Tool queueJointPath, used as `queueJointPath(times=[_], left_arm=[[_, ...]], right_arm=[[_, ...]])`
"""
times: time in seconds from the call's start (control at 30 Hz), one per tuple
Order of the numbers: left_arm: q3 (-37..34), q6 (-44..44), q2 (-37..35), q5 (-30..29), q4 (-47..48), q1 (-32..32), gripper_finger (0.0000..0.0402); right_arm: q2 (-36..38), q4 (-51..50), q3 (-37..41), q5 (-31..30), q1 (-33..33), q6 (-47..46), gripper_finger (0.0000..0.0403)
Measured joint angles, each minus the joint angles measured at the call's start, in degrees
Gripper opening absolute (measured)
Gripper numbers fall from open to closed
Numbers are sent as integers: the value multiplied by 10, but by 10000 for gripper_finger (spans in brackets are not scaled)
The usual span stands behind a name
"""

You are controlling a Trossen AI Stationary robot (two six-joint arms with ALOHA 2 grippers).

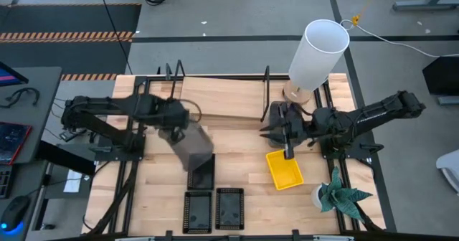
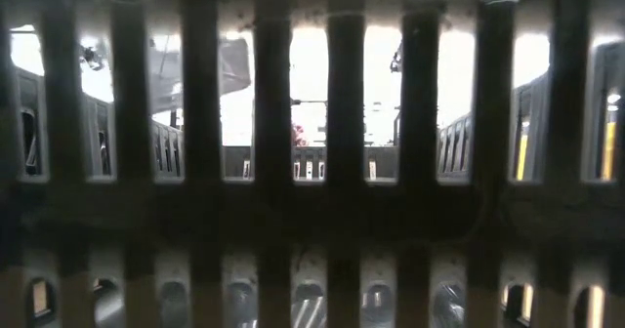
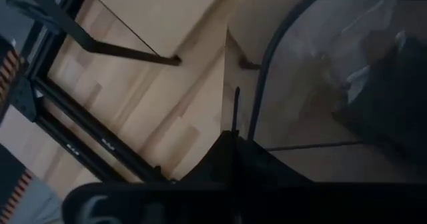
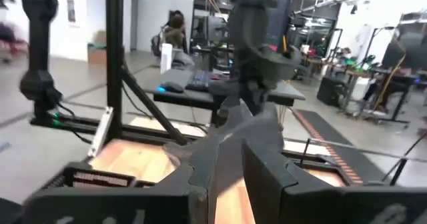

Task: Stack baskets on shelf by color
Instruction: Stack the bottom black transparent bin on top of the other stacked black transparent bins

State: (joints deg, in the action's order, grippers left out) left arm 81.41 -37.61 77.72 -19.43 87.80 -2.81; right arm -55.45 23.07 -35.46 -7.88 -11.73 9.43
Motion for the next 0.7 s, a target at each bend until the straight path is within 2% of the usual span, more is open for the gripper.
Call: queueJointPath(times=[0.13, 0.33, 0.47, 0.7], left_arm=[[0, 21, 5, 15, -13, 53, 4], [6, 59, 36, 85, -25, 114, 4], [31, 82, 70, 91, -19, 129, 4], [117, 104, 140, 92, 22, 131, 4]], right_arm=[[-44, 0, -25, -37, -19, 48, 71], [-151, -18, -109, -74, -29, 101, 71], [-230, -91, -193, -76, -29, 114, 72], [-358, -228, -337, -106, -31, 118, 91]])
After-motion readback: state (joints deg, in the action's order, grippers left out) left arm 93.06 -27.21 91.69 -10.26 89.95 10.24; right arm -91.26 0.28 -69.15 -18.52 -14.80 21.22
